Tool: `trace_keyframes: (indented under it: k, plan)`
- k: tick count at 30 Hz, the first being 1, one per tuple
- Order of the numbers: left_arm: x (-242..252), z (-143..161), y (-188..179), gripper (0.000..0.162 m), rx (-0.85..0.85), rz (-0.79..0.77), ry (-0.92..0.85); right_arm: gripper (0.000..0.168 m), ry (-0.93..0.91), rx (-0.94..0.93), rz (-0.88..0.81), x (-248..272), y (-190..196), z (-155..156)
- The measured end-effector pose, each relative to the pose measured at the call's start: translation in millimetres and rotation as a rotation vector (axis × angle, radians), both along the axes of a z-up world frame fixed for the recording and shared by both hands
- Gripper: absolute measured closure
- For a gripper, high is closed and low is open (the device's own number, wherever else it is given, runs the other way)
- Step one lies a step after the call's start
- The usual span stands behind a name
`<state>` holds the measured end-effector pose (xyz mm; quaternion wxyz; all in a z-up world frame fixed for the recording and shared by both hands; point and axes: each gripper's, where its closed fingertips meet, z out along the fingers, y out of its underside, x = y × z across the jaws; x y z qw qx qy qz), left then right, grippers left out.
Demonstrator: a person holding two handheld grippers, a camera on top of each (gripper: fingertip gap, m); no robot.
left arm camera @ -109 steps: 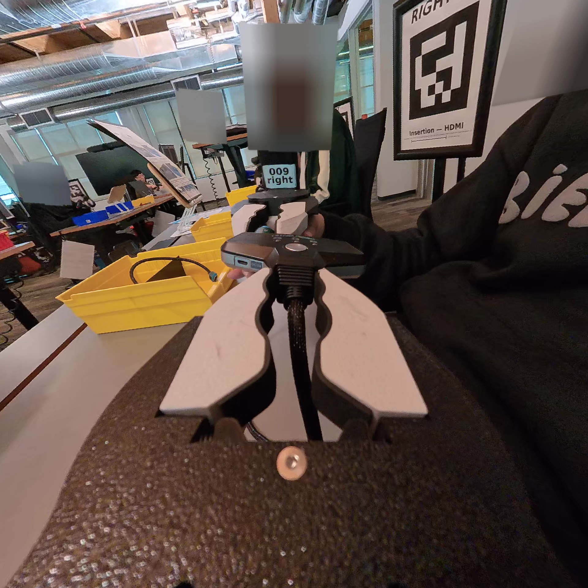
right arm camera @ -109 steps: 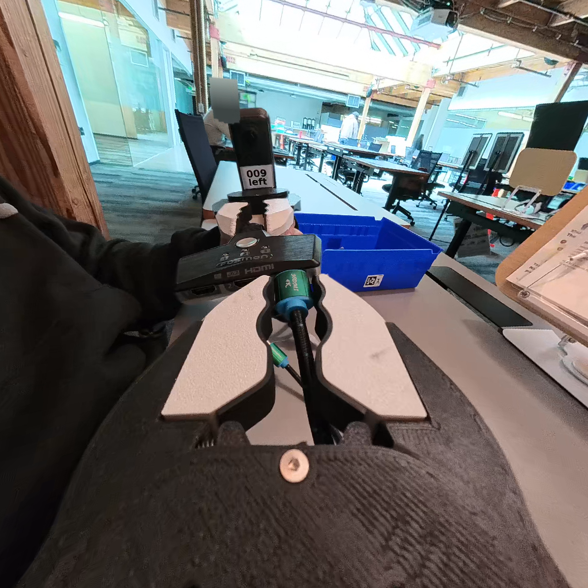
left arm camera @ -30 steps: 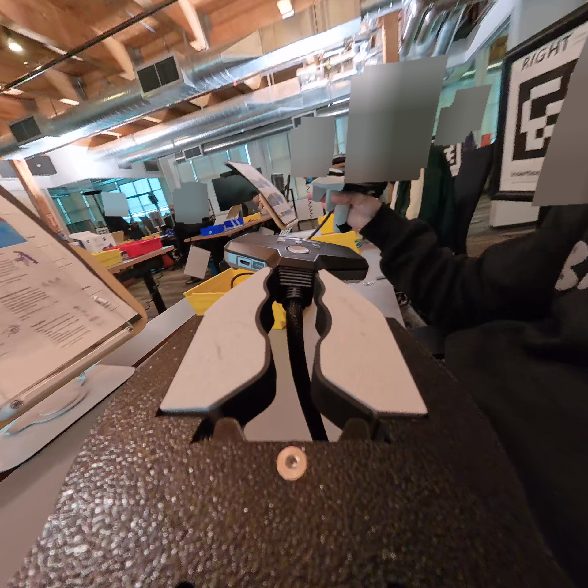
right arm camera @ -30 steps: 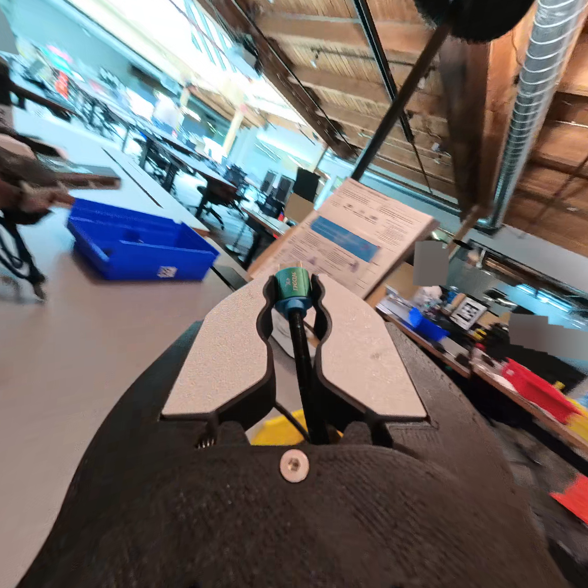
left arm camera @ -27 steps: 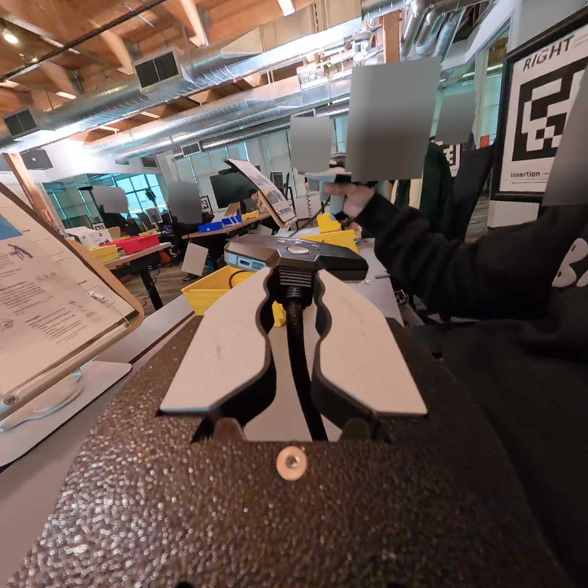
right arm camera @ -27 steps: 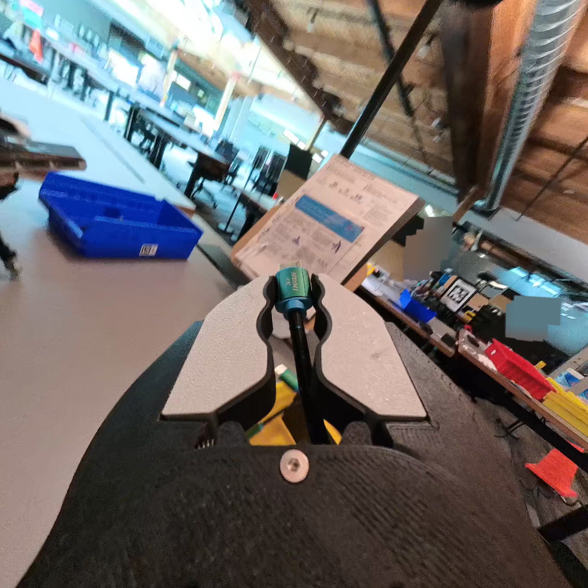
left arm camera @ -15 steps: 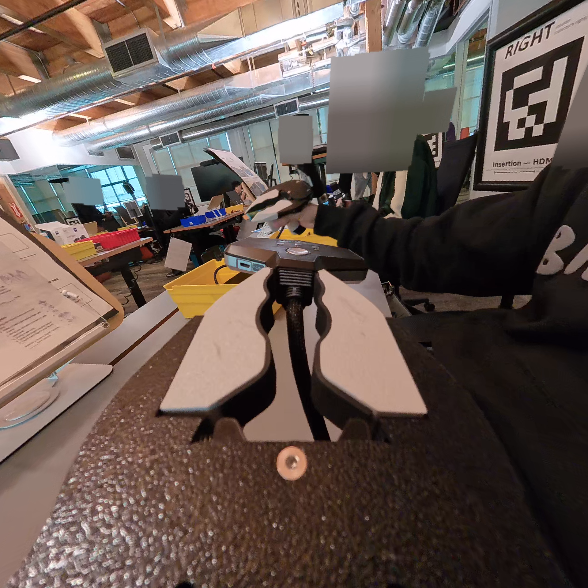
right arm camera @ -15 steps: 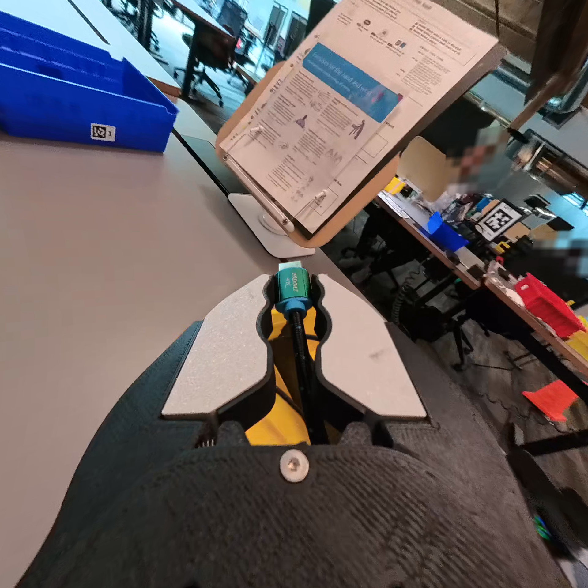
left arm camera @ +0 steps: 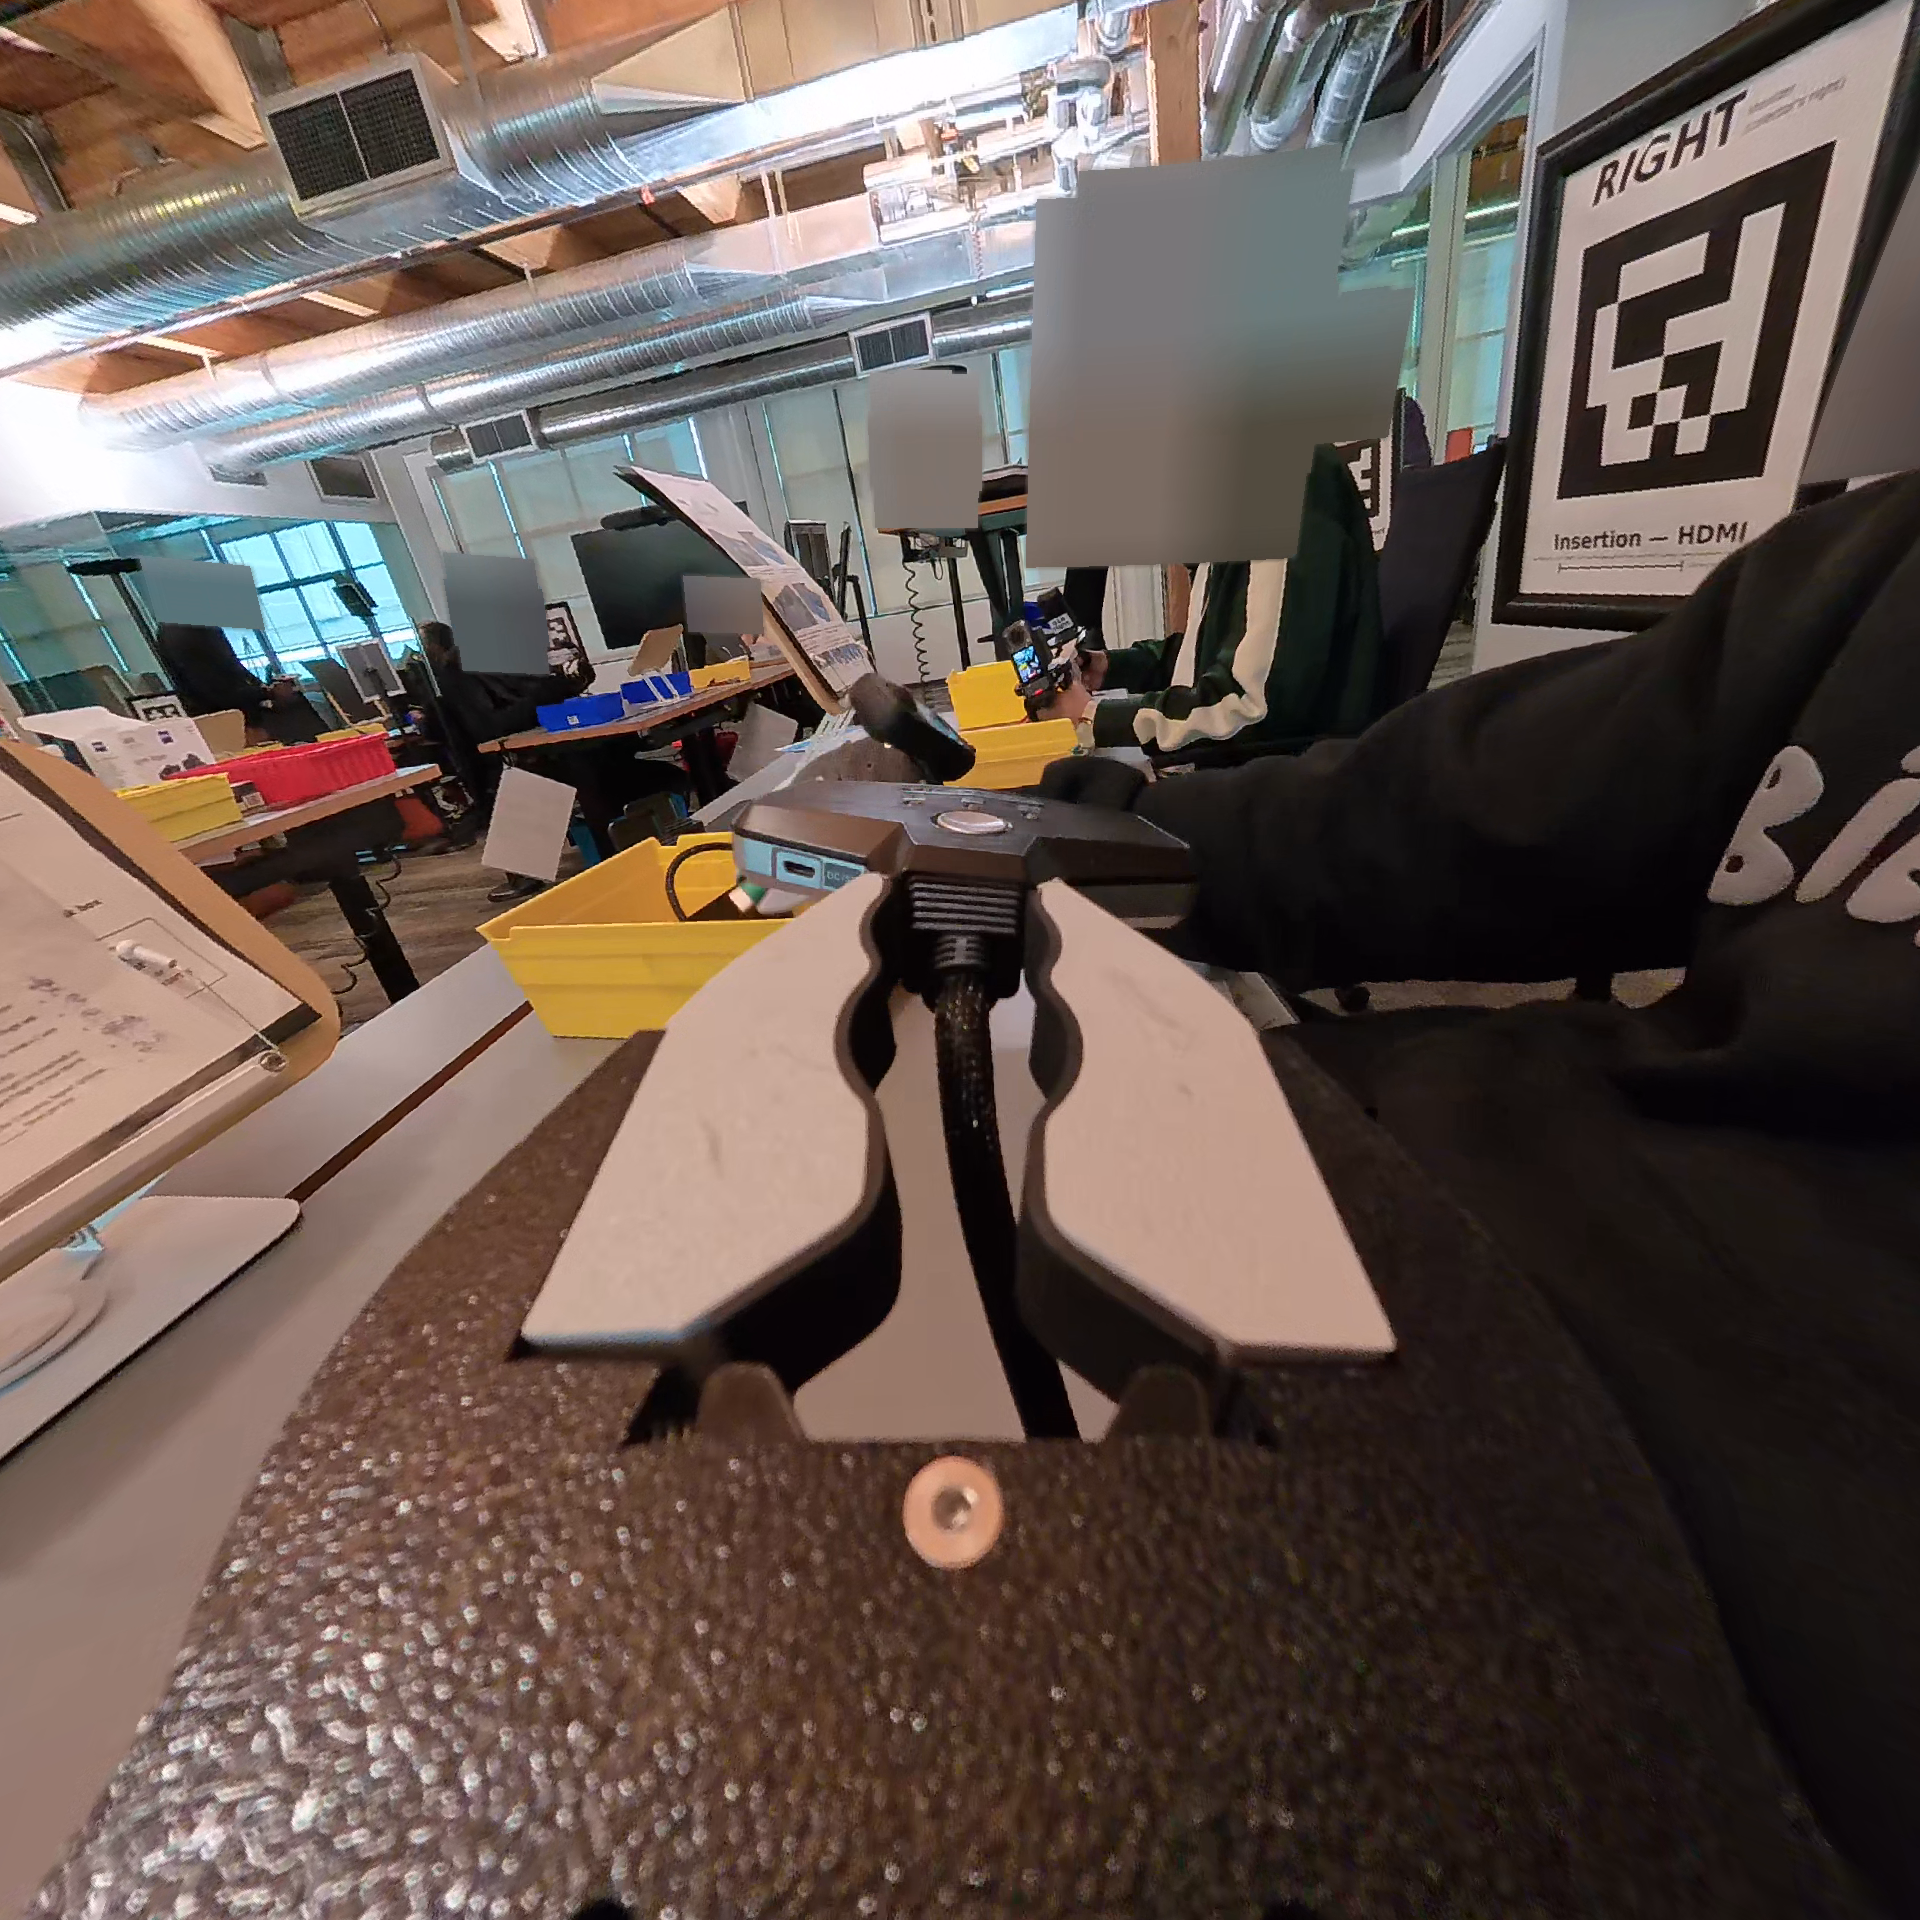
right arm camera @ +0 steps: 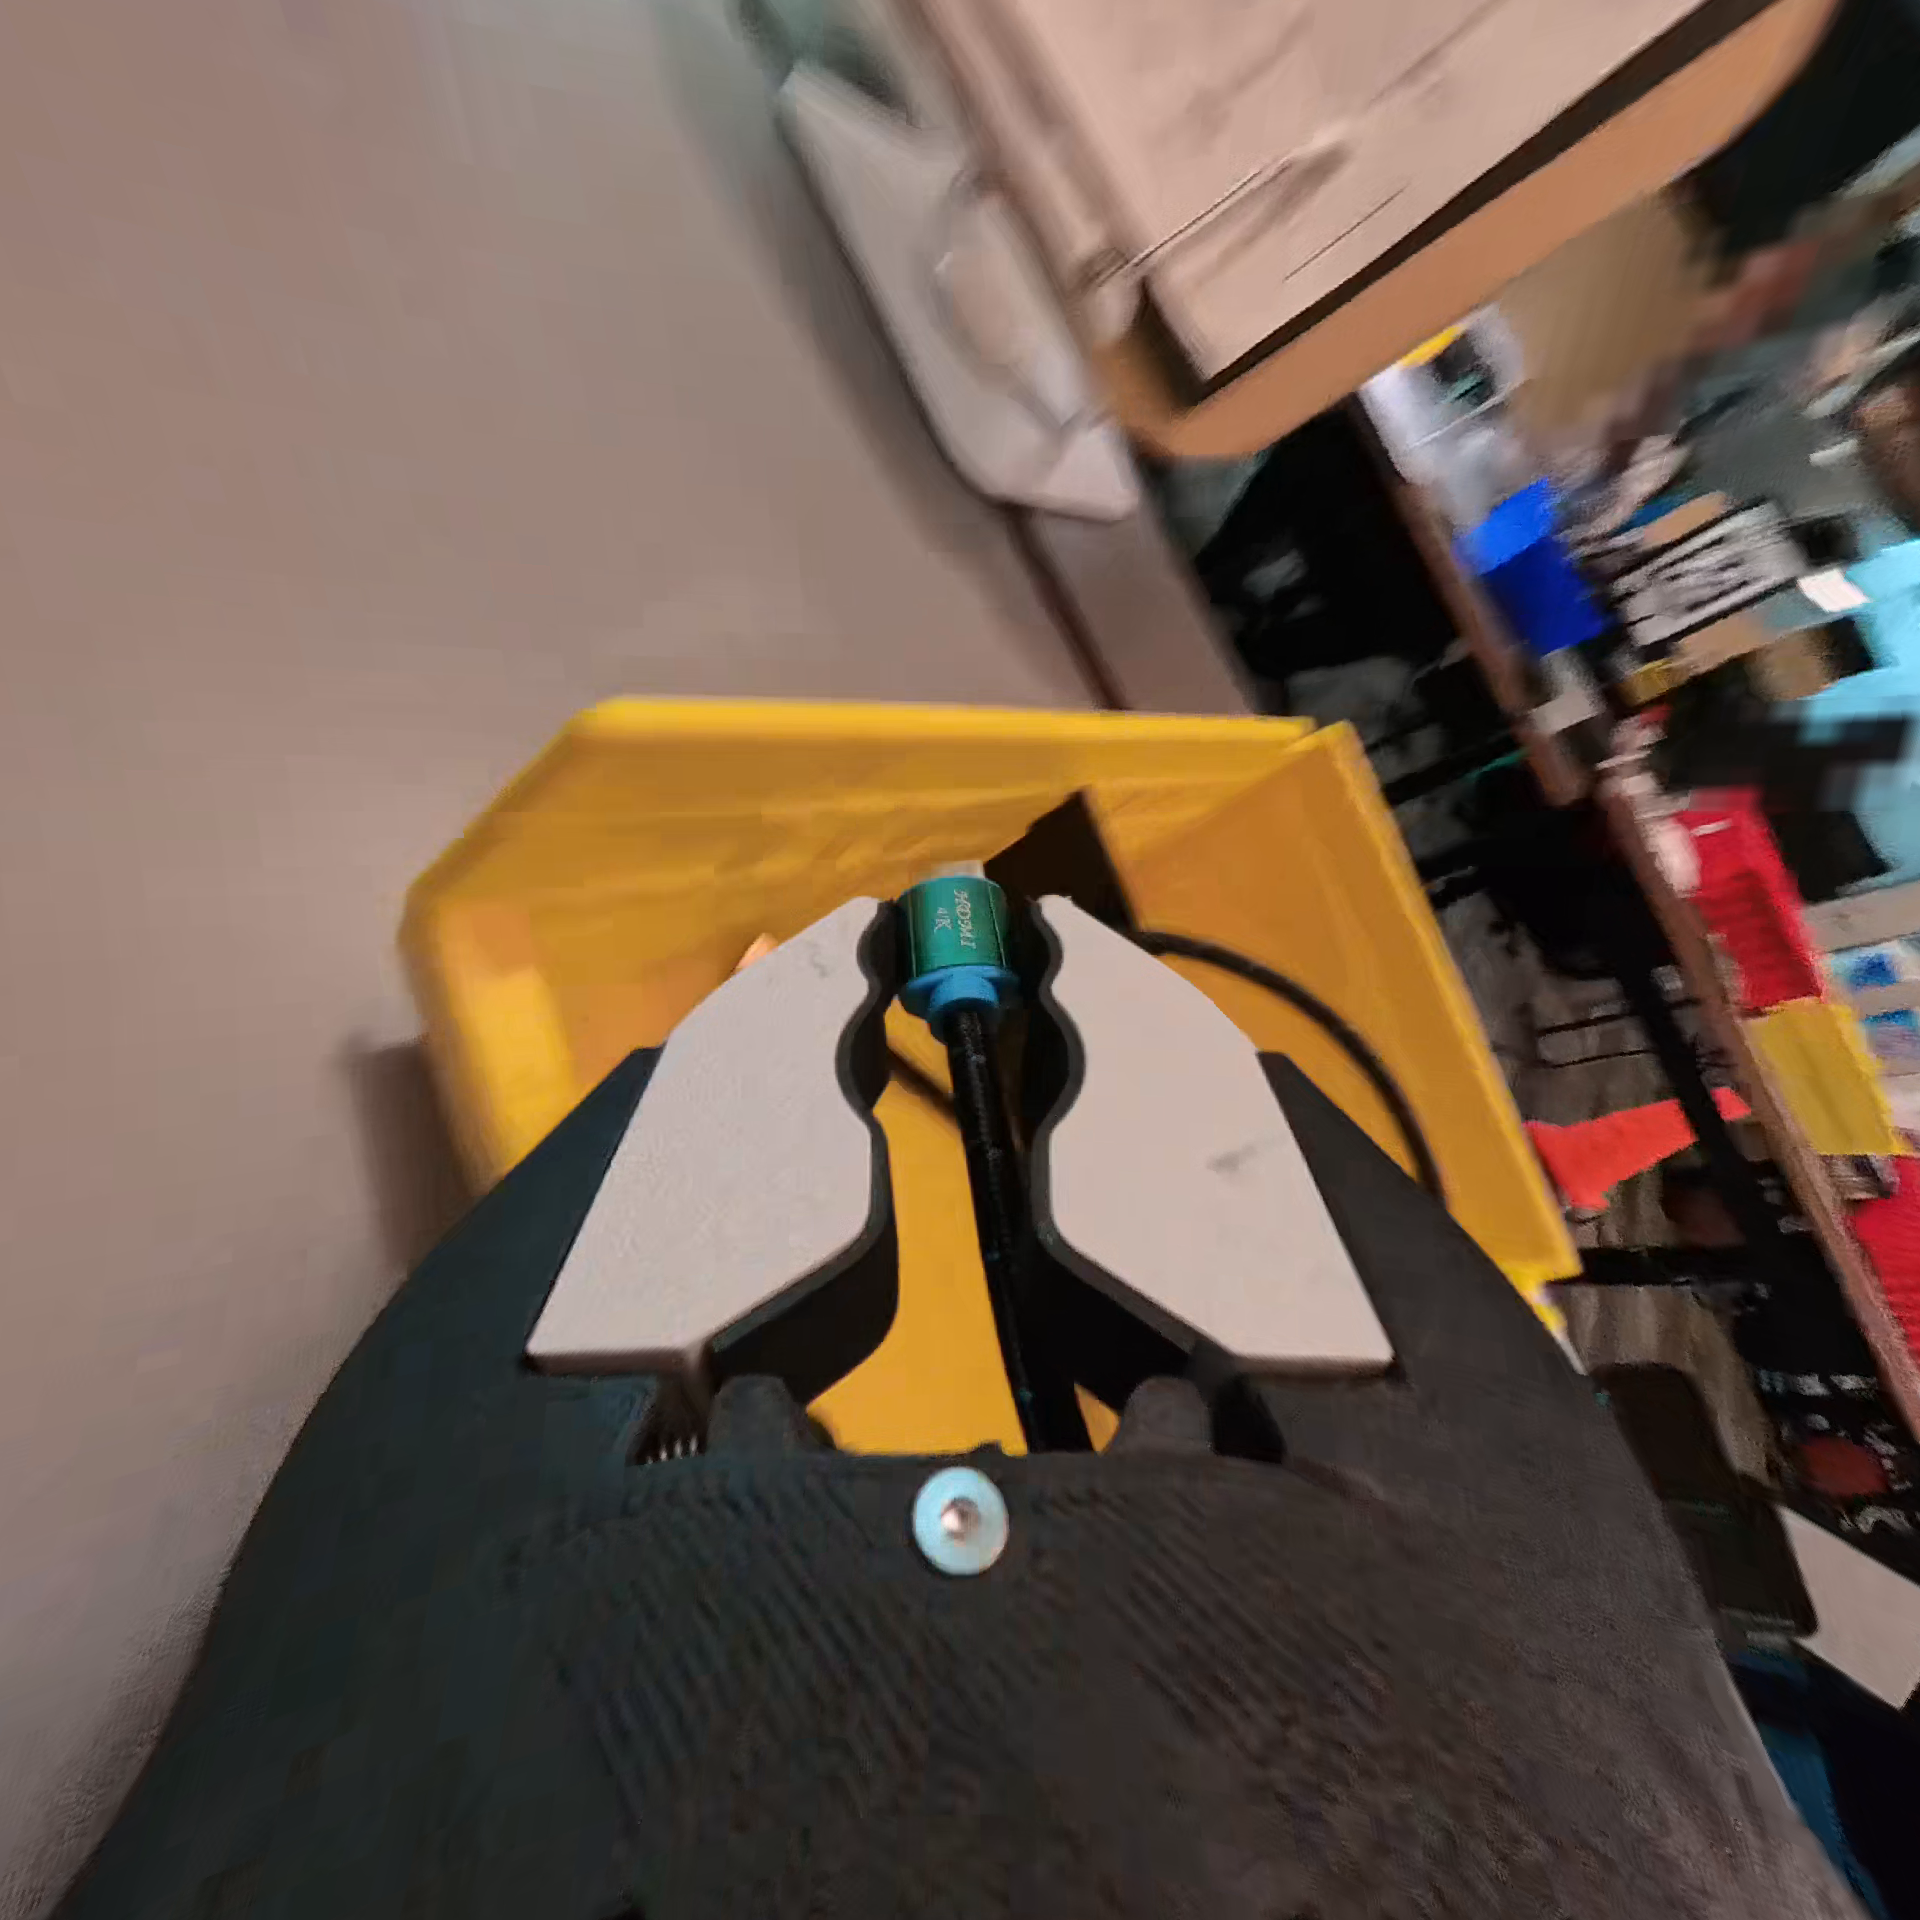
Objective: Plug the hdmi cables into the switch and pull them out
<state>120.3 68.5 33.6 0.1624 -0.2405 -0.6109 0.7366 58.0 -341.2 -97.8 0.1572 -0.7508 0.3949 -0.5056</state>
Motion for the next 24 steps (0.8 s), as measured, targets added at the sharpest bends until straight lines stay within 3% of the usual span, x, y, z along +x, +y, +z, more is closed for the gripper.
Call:
trace_keyframes:
  k: [2, 6, 10, 17, 24]
  plan:
    - [-3, -1, -1, 0.141, 0.005, -0.008, -0.004, 0.146, 0.201, 0.013, -0.028, -12, 1, -27]
    - [-5, -4, -3, 0.141, 0.014, -0.018, -0.012, 0.139, 0.237, -0.005, -0.056, -19, 1, -22]
    - [-4, -6, -4, 0.140, 0.021, -0.026, -0.006, 0.121, 0.220, 0.099, -0.093, -21, 2, -10]
    - [-5, -7, -3, 0.141, 0.022, -0.040, 0.001, 0.119, 0.262, 0.088, -0.018, -24, 21, 1]
    - [-9, -10, -6, 0.141, 0.035, -0.053, -0.005, 0.121, 0.283, 0.121, -0.090, -28, 38, 9]
